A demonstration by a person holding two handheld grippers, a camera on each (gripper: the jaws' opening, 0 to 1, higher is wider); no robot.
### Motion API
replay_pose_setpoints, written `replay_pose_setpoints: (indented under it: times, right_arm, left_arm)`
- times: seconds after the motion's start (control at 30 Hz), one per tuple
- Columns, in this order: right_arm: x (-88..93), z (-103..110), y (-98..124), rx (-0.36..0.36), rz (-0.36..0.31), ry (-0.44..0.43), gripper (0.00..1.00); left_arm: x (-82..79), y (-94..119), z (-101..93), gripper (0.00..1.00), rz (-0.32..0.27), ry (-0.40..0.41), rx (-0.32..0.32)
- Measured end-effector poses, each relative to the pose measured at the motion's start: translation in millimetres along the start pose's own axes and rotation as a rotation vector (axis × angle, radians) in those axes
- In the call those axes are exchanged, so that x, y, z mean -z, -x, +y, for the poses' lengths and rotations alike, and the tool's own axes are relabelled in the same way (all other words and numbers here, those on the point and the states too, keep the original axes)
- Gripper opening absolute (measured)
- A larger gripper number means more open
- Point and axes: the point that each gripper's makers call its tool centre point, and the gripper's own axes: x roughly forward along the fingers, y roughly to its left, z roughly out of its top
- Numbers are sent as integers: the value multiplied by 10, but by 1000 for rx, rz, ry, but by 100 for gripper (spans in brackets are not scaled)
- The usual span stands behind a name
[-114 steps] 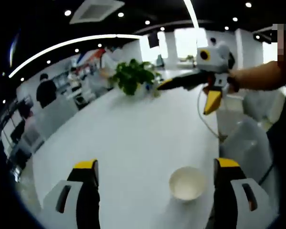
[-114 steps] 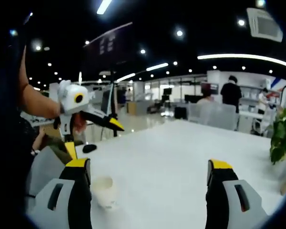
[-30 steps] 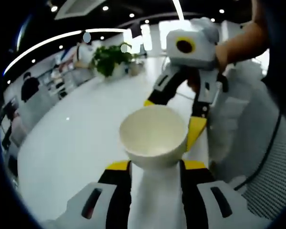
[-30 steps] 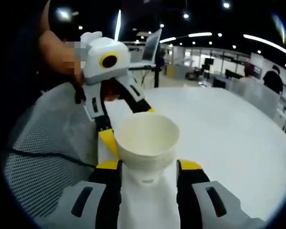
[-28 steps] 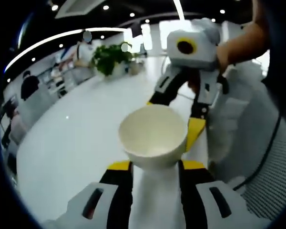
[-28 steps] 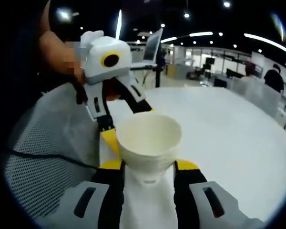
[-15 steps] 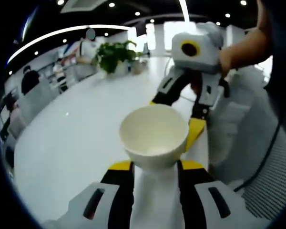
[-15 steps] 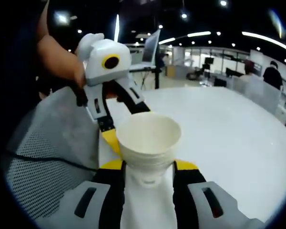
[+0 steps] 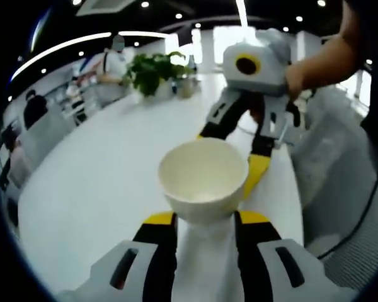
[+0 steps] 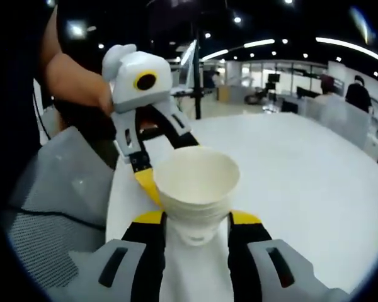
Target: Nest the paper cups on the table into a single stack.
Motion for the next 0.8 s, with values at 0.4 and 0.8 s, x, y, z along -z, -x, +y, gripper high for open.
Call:
replay_pose_setpoints:
  times: [0.4, 0.8]
  right_arm:
    - [-196, -803, -156, 18, 1, -5, 34]
    - [-343, -1432, -366, 50, -3, 32, 35]
  left_arm:
    - [-215, -233, 781, 34, 10, -17, 4]
    - [-307, -381, 1426, 34, 41, -49, -16]
